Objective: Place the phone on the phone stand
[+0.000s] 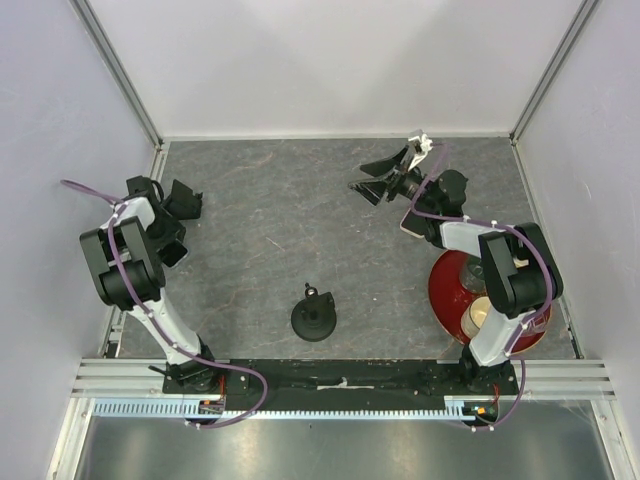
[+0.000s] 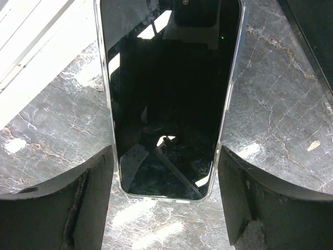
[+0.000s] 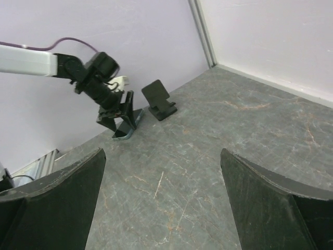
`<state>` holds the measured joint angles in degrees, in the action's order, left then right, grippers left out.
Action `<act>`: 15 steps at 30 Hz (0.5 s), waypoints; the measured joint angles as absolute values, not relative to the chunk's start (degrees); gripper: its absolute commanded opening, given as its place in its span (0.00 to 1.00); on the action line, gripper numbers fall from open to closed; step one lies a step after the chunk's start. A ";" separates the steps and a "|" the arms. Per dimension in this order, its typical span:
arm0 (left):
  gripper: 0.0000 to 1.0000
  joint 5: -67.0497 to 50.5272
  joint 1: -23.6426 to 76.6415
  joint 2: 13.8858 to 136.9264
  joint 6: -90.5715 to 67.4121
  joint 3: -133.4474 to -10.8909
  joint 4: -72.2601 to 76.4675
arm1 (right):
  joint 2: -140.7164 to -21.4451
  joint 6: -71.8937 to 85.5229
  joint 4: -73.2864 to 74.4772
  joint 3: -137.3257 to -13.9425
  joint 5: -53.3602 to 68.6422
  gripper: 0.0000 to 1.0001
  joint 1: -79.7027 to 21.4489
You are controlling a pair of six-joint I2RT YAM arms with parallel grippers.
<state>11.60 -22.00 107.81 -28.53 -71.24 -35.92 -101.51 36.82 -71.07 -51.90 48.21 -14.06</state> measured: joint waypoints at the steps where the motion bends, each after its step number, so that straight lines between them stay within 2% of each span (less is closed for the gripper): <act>1: 0.02 11.49 -22.02 107.44 -28.67 -70.67 -35.38 | -101.49 35.88 -69.23 -52.12 47.48 0.98 -14.37; 8: 0.02 7.20 -22.41 100.64 -31.97 -63.13 -32.60 | -101.73 20.49 -41.93 -63.53 34.72 0.98 -25.02; 15: 0.02 2.50 -21.98 90.15 -35.86 -56.62 -33.87 | -104.33 13.96 -27.42 -73.58 25.32 0.98 -36.95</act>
<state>2.50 -21.98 90.15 -35.86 -56.62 -33.87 -104.33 13.96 -27.42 -73.58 25.32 -36.95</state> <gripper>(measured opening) 0.777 0.982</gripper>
